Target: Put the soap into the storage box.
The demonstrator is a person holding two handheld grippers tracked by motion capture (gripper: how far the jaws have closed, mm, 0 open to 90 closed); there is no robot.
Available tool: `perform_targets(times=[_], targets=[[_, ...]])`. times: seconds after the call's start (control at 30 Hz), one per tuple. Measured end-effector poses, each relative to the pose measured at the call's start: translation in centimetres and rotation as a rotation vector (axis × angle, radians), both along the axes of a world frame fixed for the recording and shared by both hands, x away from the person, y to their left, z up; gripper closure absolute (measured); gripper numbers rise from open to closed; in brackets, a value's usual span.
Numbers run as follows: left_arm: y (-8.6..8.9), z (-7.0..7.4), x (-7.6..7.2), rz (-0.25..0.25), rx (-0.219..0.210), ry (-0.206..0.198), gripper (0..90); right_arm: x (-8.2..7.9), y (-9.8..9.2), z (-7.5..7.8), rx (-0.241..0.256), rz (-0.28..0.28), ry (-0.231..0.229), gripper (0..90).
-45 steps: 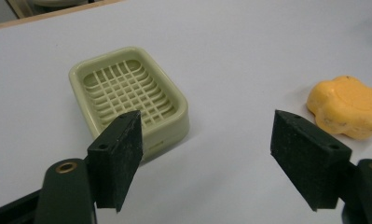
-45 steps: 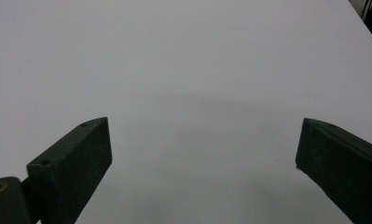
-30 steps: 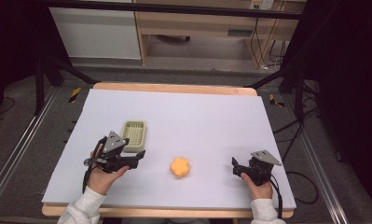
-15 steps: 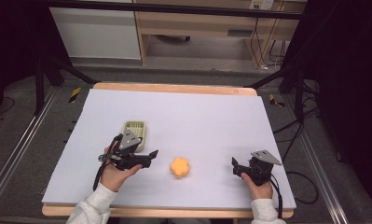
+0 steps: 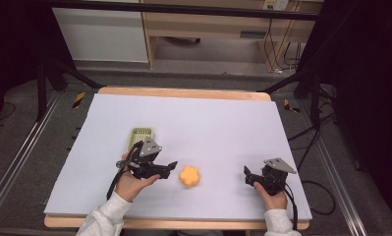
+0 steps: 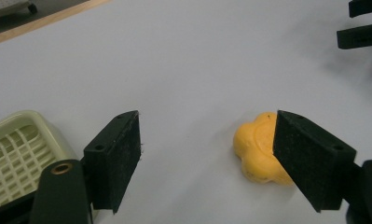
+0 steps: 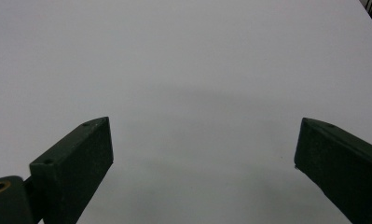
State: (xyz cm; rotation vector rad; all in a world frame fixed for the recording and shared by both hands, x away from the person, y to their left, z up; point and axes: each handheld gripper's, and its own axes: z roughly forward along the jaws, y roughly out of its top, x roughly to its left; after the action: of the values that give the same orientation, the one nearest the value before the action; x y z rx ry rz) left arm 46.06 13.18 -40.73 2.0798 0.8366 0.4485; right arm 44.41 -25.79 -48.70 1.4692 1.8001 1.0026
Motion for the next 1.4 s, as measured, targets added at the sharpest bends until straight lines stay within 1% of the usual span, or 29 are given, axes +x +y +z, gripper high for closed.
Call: perform_targets(times=[0.17, 0.3, 0.47, 0.6, 0.8, 1.07, 1.27, 1.4], targets=[[-0.8, -0.2, 0.1, -0.023, 0.015, 0.016, 23.0, 0.0, 0.0, 0.0, -0.003, 0.000, -0.003, 4.8], [-1.5, -0.5, 0.1, -0.043, 0.036, 0.029, 22.7, 0.0, 0.0, 0.0, -0.001, 0.001, -0.001, 4.8], [-2.2, -0.6, 0.1, -0.055, 0.047, 0.043, 22.6, -0.1, 0.0, 0.0, -0.002, 0.001, -0.002, 4.9], [-2.7, -0.8, 0.1, -0.072, 0.064, 0.054, 22.4, 0.0, 0.0, 0.0, 0.001, 0.004, 0.002, 4.9], [-3.5, -1.1, 0.1, -0.087, 0.075, 0.081, 21.3, 0.0, 0.0, 0.0, 0.002, 0.003, 0.005, 4.9], [-4.4, -1.6, 0.2, -0.101, 0.098, 0.096, 19.8, 0.0, 0.0, 0.0, 0.004, 0.005, 0.006, 4.9], [-5.0, -2.1, 0.2, -0.118, 0.124, 0.111, 18.9, 0.0, 0.0, 0.0, 0.005, 0.005, 0.005, 4.8], [-5.4, -2.4, 0.2, -0.120, 0.127, 0.119, 18.5, 0.0, 0.0, 0.0, 0.008, 0.008, 0.007, 4.9]])
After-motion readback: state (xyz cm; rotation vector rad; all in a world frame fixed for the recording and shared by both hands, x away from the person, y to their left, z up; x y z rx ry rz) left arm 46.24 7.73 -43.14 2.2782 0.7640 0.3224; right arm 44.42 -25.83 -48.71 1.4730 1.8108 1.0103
